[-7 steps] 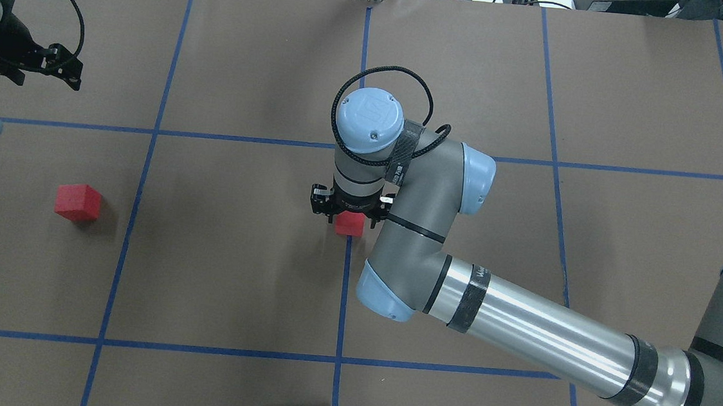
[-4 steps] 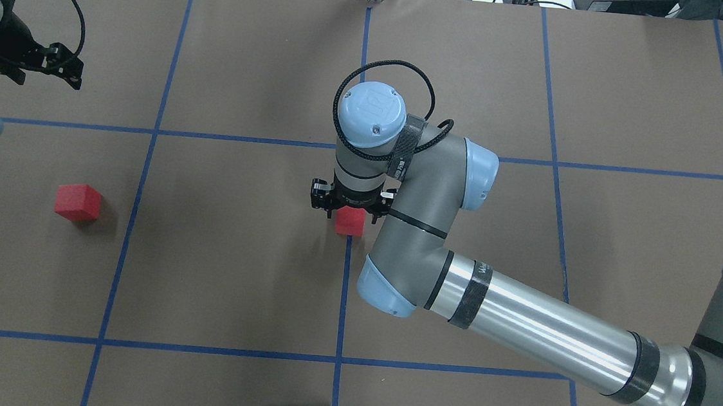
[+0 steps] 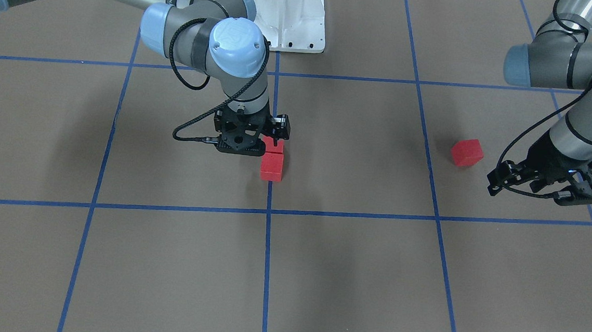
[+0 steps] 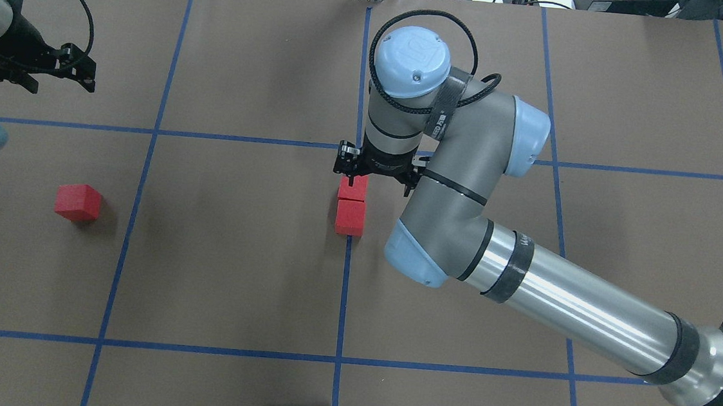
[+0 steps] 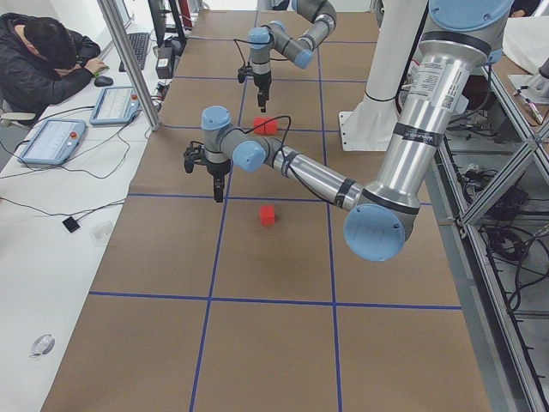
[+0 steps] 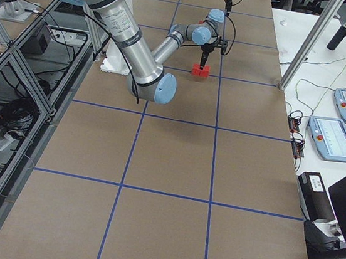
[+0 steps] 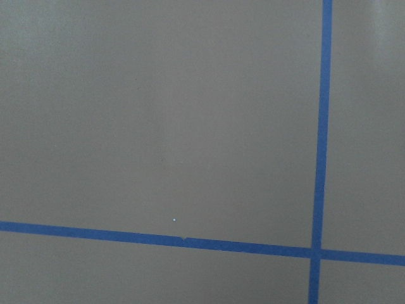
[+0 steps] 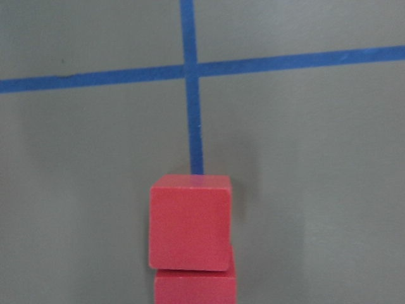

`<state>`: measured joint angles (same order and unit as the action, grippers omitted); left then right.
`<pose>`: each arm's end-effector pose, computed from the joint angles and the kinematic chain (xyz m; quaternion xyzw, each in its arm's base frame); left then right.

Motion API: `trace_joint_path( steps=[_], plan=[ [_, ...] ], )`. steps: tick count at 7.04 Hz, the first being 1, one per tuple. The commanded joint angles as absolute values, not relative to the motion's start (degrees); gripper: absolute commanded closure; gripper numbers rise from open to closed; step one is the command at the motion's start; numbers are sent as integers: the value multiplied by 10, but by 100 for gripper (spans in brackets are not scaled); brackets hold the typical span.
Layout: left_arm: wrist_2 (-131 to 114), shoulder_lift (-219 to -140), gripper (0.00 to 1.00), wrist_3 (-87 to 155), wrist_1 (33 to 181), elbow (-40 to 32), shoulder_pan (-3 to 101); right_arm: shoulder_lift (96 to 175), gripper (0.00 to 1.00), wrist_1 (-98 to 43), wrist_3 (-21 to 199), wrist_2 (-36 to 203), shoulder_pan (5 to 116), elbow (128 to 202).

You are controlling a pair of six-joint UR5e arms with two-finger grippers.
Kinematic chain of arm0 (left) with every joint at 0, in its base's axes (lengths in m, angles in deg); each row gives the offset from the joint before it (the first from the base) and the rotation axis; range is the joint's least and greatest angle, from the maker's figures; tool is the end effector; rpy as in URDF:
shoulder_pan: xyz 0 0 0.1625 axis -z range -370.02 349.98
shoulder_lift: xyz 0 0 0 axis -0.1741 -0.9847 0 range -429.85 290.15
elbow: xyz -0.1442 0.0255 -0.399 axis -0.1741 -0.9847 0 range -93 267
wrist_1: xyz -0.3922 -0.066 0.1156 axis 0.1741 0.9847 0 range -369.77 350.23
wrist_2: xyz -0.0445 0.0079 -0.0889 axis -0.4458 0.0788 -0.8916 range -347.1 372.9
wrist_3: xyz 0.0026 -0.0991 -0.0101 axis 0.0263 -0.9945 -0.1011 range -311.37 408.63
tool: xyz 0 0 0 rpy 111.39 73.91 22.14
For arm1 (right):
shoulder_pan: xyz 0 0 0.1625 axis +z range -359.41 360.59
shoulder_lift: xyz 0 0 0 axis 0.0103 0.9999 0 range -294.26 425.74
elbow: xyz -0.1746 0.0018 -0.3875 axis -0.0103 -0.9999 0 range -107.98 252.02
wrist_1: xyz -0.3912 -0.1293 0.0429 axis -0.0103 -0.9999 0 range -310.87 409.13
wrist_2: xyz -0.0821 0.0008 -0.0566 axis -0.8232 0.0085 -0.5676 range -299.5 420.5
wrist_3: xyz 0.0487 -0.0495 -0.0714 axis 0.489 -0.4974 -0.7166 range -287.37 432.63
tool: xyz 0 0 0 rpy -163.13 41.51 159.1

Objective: Form red blocks into L shape at center
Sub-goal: 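Open the right gripper and lift it away from the cubes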

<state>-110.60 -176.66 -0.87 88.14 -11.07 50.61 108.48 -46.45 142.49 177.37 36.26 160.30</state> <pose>0.2297 -0.5679 0.4202 0.0331 0.3852 -0.0805 0.9187 -0.5337 -0.4919 0.1751 -0.0374 -0.3958 0.0449 0.9165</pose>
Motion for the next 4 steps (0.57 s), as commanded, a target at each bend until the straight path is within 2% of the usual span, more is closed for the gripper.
trace_joint_path(
  steps=[1, 2, 4],
  plan=[
    [-1088, -1724, 0, -70, 883, -176, 462, 1143, 1, -484, 1388, 1773, 404, 1681],
    [-1066, -1689, 0, -95, 890, -217, 430, 1156, 1, -483, 1365, 1777, 428, 1692],
    [-1016, -1633, 0, -133, 984, -225, 381, 1169, 1, -482, 1342, 1772, 434, 1694]
  ],
)
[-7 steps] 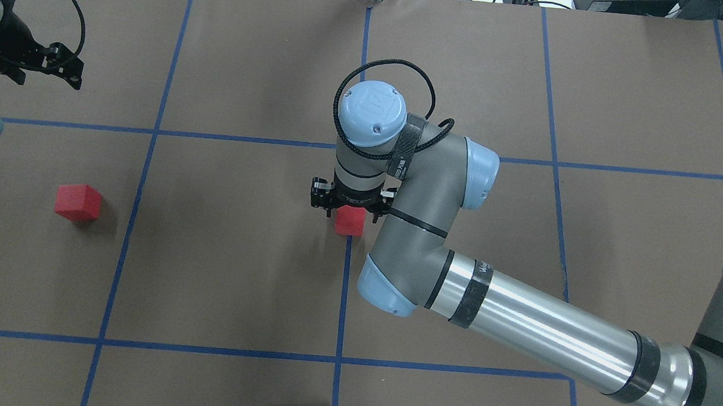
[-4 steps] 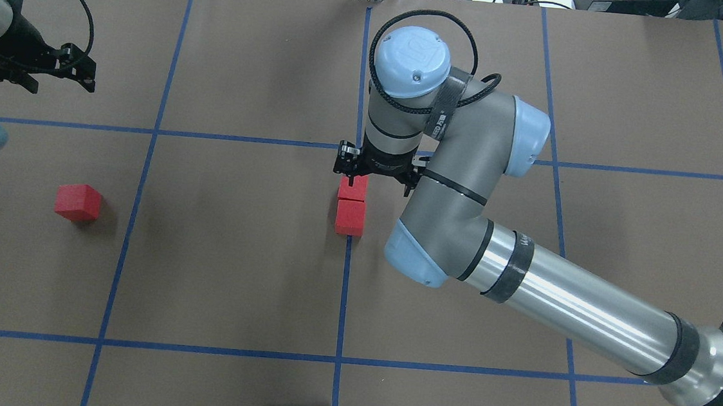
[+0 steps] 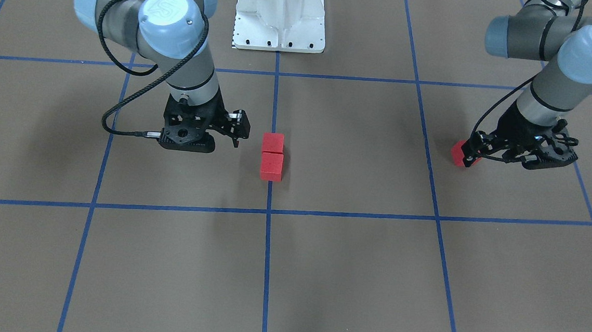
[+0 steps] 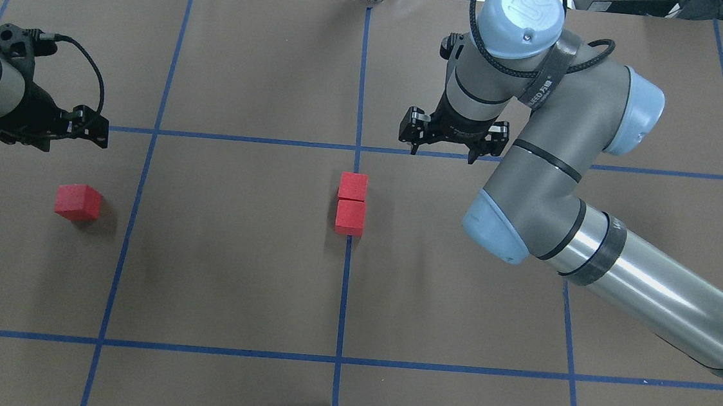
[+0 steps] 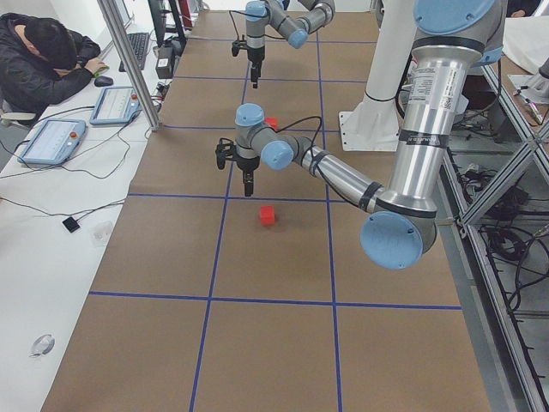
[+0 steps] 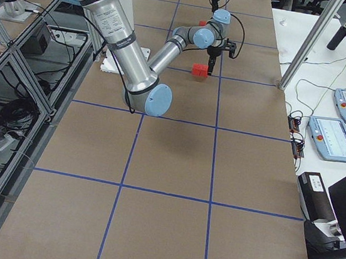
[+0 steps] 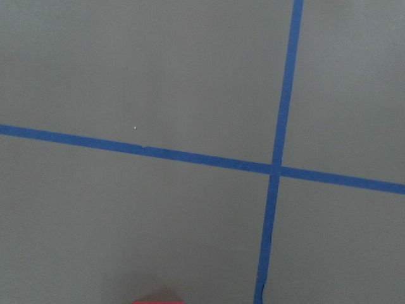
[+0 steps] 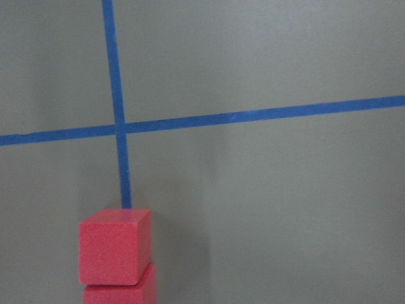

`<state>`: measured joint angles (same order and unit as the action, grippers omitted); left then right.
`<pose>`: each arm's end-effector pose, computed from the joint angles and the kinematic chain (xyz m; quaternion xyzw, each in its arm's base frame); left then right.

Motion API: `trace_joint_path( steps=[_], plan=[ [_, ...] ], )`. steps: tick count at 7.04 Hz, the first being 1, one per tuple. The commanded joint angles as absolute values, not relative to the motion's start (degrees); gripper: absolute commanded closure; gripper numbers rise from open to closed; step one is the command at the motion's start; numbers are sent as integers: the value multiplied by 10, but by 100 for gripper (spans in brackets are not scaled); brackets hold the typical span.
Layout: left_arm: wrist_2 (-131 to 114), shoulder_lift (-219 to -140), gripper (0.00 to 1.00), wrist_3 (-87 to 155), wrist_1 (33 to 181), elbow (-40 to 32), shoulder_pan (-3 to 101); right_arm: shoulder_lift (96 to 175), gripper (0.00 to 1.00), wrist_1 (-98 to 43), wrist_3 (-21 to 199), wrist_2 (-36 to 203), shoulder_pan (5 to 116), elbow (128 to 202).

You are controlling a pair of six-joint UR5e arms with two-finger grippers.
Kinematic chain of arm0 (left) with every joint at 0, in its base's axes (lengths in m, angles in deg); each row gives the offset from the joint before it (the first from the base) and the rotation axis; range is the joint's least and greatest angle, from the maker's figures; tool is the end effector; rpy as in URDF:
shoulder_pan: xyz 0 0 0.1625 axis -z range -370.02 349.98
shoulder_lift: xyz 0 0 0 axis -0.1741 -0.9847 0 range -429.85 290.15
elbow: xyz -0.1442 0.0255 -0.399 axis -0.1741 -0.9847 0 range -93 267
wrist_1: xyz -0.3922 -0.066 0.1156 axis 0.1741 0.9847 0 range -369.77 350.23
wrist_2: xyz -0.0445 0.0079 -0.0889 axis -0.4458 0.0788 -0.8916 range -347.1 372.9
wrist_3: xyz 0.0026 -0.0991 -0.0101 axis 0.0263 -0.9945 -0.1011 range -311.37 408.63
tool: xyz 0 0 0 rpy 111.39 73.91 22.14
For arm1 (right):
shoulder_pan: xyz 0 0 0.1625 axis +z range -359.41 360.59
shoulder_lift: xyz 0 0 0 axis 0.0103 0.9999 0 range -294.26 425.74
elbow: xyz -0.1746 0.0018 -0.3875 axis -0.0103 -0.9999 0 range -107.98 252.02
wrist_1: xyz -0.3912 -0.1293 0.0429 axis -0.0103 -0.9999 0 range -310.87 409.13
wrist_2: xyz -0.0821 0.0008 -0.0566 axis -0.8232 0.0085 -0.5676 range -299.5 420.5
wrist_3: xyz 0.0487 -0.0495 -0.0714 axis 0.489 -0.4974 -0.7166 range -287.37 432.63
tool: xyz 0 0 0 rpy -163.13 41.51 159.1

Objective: Form red blocks into L shape at center
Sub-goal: 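Lower the left gripper onto the lone red cube and close on it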

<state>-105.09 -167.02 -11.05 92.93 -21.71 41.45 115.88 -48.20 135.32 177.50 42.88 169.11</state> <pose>0.2679 -0.4753 0.4196 0.0373 0.3918 -0.0896 0.9149 -0.4389 -0.5185 0.2069 0.0077 -0.3959 0.0408 0.9174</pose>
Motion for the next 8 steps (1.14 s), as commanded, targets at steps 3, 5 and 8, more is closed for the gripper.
trace_joint_path(
  steps=[3, 5, 8],
  plan=[
    [-964, -1610, 0, -125, 1000, -218, 334, 1170, 1, -480, 1342, 1771, 433, 1689],
    [-964, -1609, 0, -103, 998, -212, 332, 1172, 1, -479, 1342, 1771, 432, 1689],
    [-964, -1607, 0, -80, 997, -197, 333, 1172, 1, -478, 1343, 1770, 429, 1685]
  ],
)
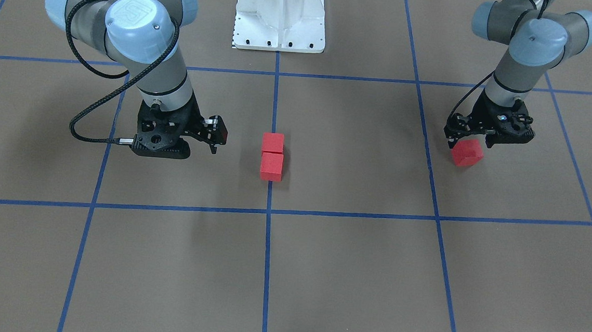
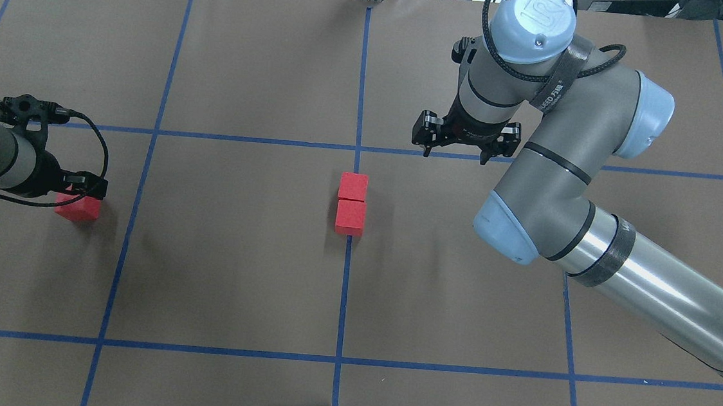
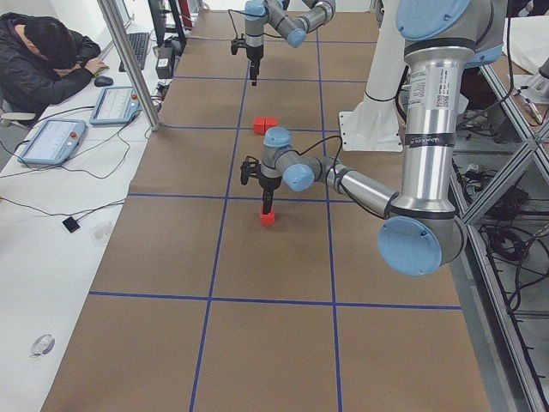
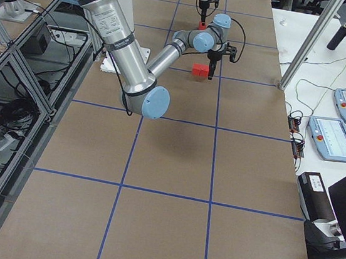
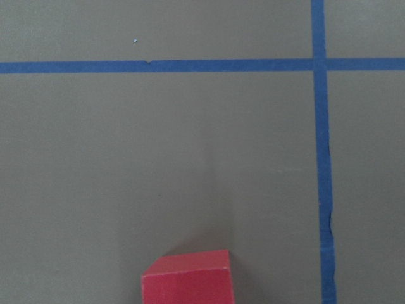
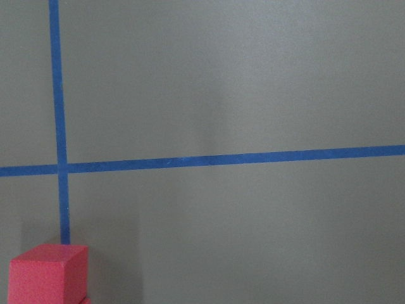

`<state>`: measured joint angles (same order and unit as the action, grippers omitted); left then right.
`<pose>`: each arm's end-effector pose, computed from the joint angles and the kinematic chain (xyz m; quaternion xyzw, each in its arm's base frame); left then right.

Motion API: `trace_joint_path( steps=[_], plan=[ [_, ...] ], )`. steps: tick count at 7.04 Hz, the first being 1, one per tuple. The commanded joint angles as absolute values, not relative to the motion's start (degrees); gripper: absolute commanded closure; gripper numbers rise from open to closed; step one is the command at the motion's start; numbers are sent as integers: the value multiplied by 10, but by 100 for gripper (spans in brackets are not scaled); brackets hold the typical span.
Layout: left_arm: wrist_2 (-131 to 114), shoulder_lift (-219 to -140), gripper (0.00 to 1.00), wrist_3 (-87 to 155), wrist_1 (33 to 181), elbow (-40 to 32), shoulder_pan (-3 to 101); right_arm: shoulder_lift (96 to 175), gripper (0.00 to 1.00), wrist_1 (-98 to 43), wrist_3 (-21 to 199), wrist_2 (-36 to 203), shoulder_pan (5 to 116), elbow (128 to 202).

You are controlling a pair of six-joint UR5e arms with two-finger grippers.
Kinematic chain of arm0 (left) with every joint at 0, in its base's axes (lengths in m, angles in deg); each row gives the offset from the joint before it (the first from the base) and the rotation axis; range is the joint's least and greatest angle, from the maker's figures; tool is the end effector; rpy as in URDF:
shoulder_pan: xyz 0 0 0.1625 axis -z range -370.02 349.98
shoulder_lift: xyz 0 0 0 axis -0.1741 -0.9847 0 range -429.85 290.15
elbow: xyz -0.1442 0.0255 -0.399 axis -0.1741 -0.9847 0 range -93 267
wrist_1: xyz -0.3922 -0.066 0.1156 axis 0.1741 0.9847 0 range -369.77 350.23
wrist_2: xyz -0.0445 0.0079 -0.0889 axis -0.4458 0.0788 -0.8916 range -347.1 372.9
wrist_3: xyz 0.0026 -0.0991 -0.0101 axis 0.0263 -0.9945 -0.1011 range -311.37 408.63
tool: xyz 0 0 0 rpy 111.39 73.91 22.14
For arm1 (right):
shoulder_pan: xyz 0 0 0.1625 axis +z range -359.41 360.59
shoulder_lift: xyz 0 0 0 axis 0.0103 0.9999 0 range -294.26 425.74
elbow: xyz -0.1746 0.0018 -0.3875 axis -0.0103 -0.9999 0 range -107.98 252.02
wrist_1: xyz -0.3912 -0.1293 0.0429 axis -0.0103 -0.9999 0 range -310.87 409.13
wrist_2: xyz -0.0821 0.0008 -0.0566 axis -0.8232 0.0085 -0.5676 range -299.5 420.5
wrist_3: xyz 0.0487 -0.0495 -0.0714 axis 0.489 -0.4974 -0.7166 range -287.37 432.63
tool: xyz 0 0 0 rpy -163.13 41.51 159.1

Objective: Form red blocks into L shape at center
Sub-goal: 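Lower the left gripper onto the lone red cube and close on it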

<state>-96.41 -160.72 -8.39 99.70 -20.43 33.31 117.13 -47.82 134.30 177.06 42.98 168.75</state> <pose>0.3059 -0.4265 0.4776 0.0723 0.3490 -0.0302 0.9339 -0.4382 -0.5203 0.2236 0.0083 -0.3864 0.0376 0.9215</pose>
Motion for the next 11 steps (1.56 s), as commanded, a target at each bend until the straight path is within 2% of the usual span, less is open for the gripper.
trace_joint_path(
  steps=[1, 9, 10, 11],
  plan=[
    [-963, -1608, 0, -80, 998, -194, 333, 1171, 1, -478, 1343, 1770, 429, 1685],
    [-968, -1615, 3, -90, 1002, -160, 330, 1172, 1, -478, 1345, 1768, 425, 1685],
    [-968, -1615, 5, -99, 1002, -161, 330, 1171, 1, -479, 1345, 1768, 424, 1685],
    [-969, -1615, 15, -112, 1002, -164, 330, 1172, 1, -479, 1345, 1768, 424, 1685]
  ],
)
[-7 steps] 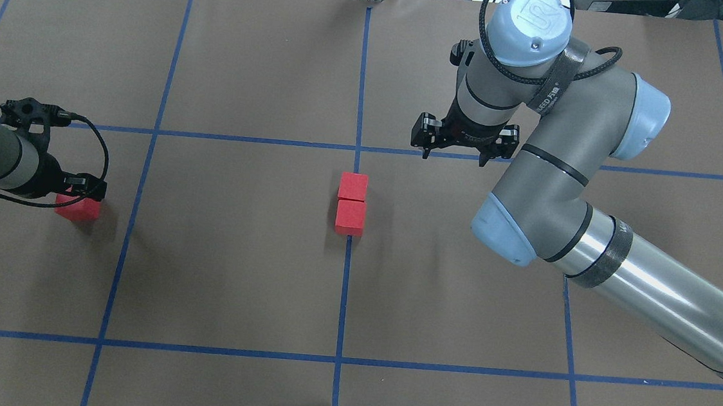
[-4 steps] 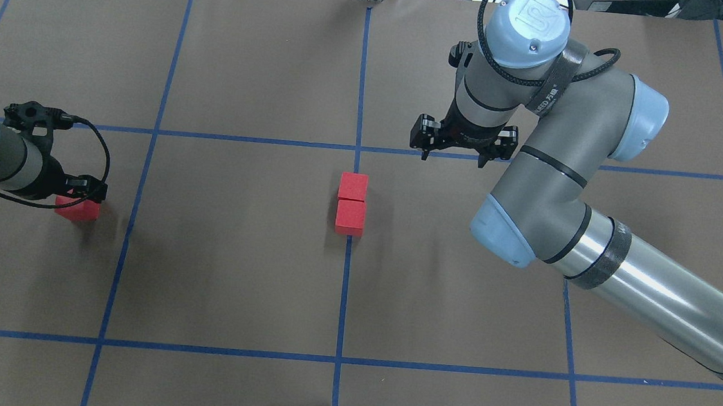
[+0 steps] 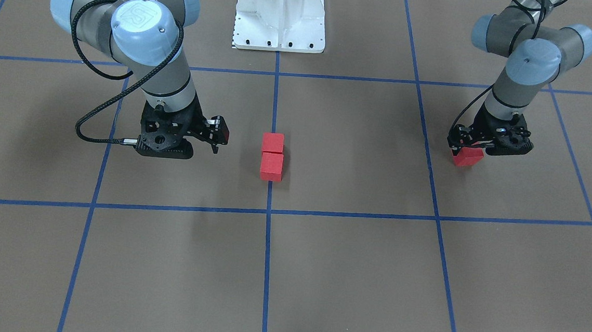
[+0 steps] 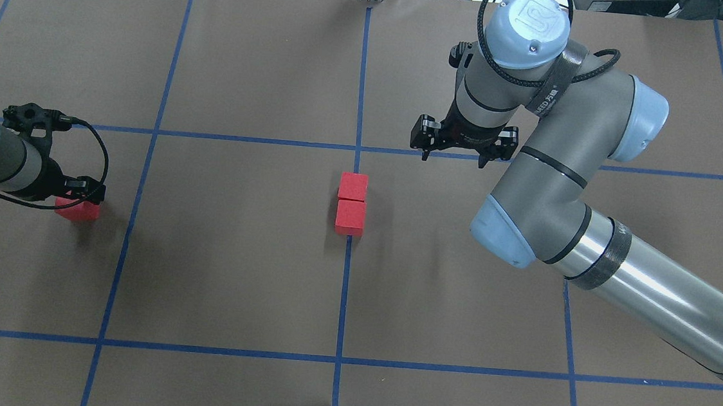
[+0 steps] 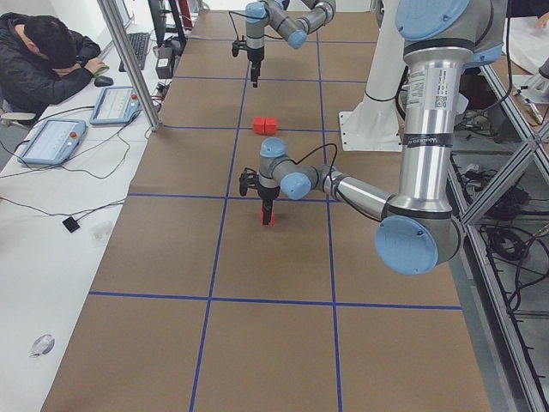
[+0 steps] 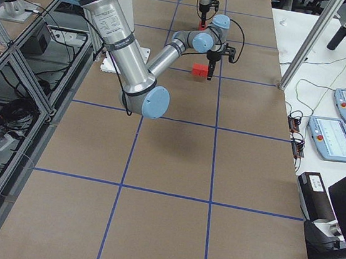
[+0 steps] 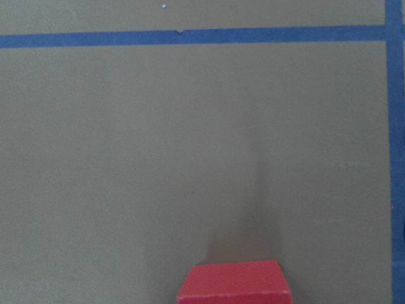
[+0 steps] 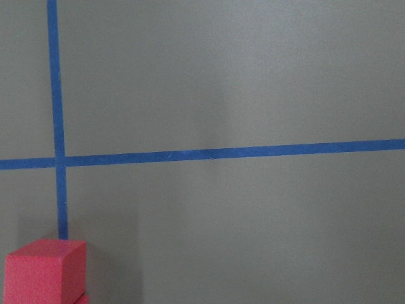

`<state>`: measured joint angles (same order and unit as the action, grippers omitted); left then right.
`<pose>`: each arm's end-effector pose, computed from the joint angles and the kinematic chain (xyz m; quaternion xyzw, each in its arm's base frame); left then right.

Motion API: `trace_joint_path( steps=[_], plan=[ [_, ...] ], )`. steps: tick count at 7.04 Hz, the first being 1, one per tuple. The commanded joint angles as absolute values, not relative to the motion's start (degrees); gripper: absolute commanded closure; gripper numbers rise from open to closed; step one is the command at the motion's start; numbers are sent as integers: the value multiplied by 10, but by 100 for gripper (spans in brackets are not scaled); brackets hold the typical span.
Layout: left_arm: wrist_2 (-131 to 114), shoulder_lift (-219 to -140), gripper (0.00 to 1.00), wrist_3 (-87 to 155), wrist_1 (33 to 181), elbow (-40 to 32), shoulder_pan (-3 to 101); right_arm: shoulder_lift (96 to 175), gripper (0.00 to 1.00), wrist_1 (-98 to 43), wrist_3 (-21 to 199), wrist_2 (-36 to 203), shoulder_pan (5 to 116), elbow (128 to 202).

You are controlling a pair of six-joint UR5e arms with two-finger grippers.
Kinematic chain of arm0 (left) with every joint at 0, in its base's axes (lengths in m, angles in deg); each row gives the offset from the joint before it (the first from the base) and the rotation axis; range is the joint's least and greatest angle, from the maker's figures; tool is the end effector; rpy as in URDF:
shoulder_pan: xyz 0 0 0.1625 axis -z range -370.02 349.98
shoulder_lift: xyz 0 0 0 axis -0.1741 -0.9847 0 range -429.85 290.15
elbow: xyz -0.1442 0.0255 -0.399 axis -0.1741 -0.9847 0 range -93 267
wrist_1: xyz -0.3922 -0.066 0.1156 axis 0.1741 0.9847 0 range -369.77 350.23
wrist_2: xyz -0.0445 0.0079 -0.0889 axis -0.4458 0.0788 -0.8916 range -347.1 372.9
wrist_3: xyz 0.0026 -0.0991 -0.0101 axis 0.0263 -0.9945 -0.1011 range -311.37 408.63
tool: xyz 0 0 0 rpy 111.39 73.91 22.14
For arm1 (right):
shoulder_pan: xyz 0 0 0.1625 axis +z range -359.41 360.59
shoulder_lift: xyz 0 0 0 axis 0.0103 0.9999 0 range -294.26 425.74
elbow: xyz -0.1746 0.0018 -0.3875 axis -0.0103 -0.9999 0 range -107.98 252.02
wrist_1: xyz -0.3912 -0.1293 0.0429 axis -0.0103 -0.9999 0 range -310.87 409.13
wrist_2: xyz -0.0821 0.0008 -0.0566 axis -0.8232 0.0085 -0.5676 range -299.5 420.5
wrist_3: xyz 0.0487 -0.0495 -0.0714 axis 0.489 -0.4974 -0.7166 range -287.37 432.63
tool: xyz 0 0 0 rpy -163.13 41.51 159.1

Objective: Form red blocks into L shape at center
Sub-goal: 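Lower the left gripper onto the lone red cube and close on it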

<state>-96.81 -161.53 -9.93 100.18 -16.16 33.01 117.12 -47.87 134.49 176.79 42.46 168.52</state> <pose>0.3172 -0.4325 0.5070 0.0482 0.3333 -0.0441 0.9405 -0.4435 -0.5175 0.2254 0.0063 -0.3837 0.0363 0.9227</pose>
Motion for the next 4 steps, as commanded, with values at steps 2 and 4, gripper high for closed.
trace_joint_path(
  steps=[2, 4],
  plan=[
    [-971, -1615, 41, -115, 1002, -167, 330, 1172, 1, -479, 1345, 1768, 424, 1685],
    [-973, -1614, 88, -115, 996, -184, 330, 1172, 1, -479, 1345, 1768, 424, 1685]
  ],
)
